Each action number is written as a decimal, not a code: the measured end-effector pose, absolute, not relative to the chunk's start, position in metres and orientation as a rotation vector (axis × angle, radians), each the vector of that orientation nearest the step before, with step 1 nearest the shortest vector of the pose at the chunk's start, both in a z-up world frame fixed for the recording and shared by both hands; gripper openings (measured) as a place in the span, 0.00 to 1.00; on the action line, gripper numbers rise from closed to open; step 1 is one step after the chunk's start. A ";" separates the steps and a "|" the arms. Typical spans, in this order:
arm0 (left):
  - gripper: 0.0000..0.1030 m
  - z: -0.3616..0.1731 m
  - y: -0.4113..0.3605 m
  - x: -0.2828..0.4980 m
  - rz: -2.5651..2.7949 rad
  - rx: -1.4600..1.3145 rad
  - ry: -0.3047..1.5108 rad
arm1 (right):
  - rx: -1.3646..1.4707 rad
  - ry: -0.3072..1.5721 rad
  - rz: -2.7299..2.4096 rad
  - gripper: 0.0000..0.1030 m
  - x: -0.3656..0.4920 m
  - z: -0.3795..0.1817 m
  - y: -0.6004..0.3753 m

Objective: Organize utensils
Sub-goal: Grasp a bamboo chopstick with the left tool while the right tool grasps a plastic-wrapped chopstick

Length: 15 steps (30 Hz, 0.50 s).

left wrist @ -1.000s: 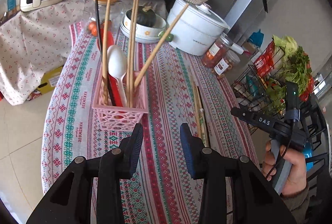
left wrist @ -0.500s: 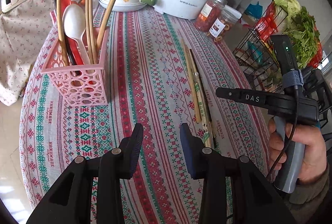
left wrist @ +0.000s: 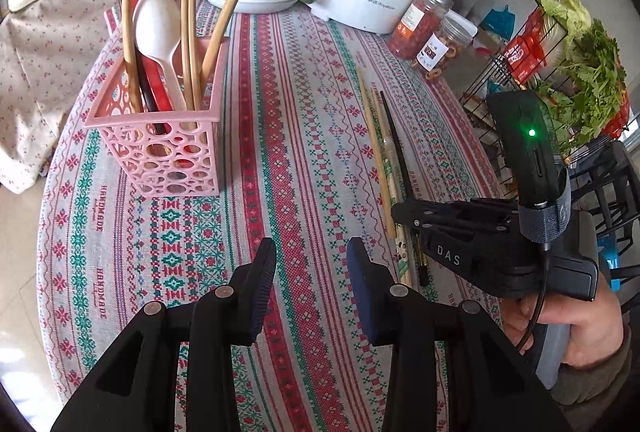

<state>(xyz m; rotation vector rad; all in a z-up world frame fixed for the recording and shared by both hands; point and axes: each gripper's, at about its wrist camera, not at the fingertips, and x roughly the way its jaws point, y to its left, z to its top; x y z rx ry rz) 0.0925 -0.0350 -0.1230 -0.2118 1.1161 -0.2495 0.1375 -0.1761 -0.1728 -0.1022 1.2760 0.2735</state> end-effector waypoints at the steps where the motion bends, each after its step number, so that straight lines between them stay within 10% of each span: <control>1: 0.38 -0.122 -0.035 0.092 -0.249 -0.212 1.114 | -0.113 1.274 0.276 0.08 0.137 -0.173 -0.174; 15: 0.38 -0.120 -0.043 0.091 -0.279 -0.207 1.101 | 0.075 1.143 0.316 0.00 0.126 -0.121 -0.206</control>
